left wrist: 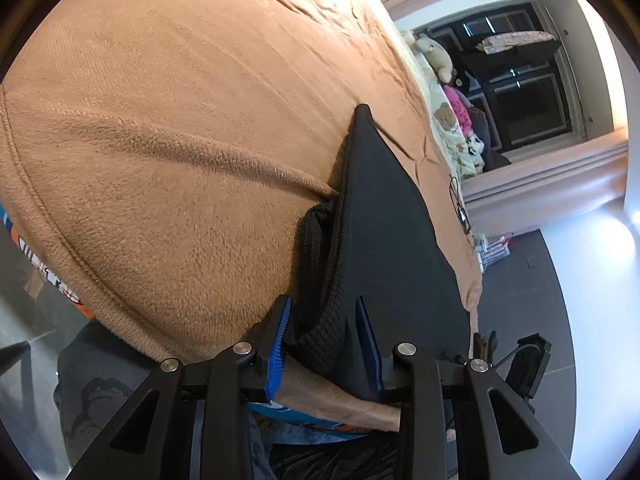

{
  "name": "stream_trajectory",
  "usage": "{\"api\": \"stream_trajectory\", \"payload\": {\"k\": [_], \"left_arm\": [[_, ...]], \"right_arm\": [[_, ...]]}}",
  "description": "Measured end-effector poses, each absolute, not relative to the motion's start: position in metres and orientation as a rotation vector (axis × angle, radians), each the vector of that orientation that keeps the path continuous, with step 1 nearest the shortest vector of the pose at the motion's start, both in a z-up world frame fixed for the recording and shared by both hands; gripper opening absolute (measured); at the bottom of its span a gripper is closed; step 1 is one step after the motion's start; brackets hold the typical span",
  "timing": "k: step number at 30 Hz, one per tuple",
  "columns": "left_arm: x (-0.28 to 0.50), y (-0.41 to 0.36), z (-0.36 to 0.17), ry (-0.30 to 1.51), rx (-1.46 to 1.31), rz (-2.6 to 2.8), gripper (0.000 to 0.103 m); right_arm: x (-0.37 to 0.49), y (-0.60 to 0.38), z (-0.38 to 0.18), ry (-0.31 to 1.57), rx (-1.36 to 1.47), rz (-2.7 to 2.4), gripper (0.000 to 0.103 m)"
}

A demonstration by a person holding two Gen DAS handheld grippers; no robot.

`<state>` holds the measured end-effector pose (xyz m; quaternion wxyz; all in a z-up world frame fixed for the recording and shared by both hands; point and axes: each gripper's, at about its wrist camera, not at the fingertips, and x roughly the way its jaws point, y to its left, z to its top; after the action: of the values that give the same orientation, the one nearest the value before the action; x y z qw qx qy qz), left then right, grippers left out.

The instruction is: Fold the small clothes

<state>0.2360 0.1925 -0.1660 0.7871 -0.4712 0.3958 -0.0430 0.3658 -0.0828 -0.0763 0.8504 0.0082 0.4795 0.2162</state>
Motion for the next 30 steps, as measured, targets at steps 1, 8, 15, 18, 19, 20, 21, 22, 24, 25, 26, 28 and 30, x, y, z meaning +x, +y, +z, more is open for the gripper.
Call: {"api": "stream_trajectory", "payload": {"k": [1, 8, 15, 18, 19, 20, 21, 22, 24, 25, 26, 28, 30], "left_arm": [[0.237, 0.193, -0.166, 0.853, -1.016, -0.085, 0.032], [0.243, 0.195, -0.165, 0.866, -1.036, -0.020, 0.027], [0.247, 0.196, -0.167, 0.865, -1.078, 0.030, 0.028], [0.247, 0.194, -0.167, 0.863, -1.078, 0.051, 0.027], [0.245, 0.194, -0.168, 0.862, -1.081, 0.056, 0.027], [0.245, 0.194, -0.168, 0.862, -1.087, 0.062, 0.027], [0.244, 0.194, -0.168, 0.860, -1.093, 0.067, 0.027], [0.243, 0.194, -0.168, 0.857, -1.100, 0.072, 0.027], [0.239, 0.193, -0.169, 0.852, -1.104, 0.080, 0.027], [0.237, 0.193, -0.169, 0.848, -1.108, 0.081, 0.027], [0.236, 0.192, -0.170, 0.847, -1.112, 0.081, 0.027], [0.233, 0.195, -0.170, 0.844, -1.124, 0.080, 0.027], [0.231, 0.196, -0.170, 0.844, -1.136, 0.081, 0.027]], "right_arm": [[0.368, -0.081, -0.077, 1.011, 0.014, 0.454, 0.028], [0.409, -0.061, -0.087, 1.014, -0.003, 0.389, 0.026], [0.450, -0.047, -0.088, 1.030, -0.003, 0.326, 0.026], [0.465, -0.043, -0.086, 1.037, -0.006, 0.310, 0.025], [0.470, -0.041, -0.086, 1.033, -0.011, 0.307, 0.025], [0.473, -0.039, -0.085, 1.026, -0.022, 0.302, 0.025], [0.477, -0.037, -0.084, 1.024, -0.029, 0.294, 0.024], [0.483, -0.035, -0.085, 1.027, -0.027, 0.286, 0.023], [0.493, -0.034, -0.088, 1.033, -0.019, 0.278, 0.020], [0.497, -0.033, -0.089, 1.036, -0.018, 0.274, 0.019], [0.502, -0.032, -0.091, 1.039, -0.014, 0.269, 0.018], [0.510, -0.032, -0.092, 1.042, -0.008, 0.264, 0.017], [0.521, -0.027, -0.091, 1.042, -0.011, 0.257, 0.016]]}}
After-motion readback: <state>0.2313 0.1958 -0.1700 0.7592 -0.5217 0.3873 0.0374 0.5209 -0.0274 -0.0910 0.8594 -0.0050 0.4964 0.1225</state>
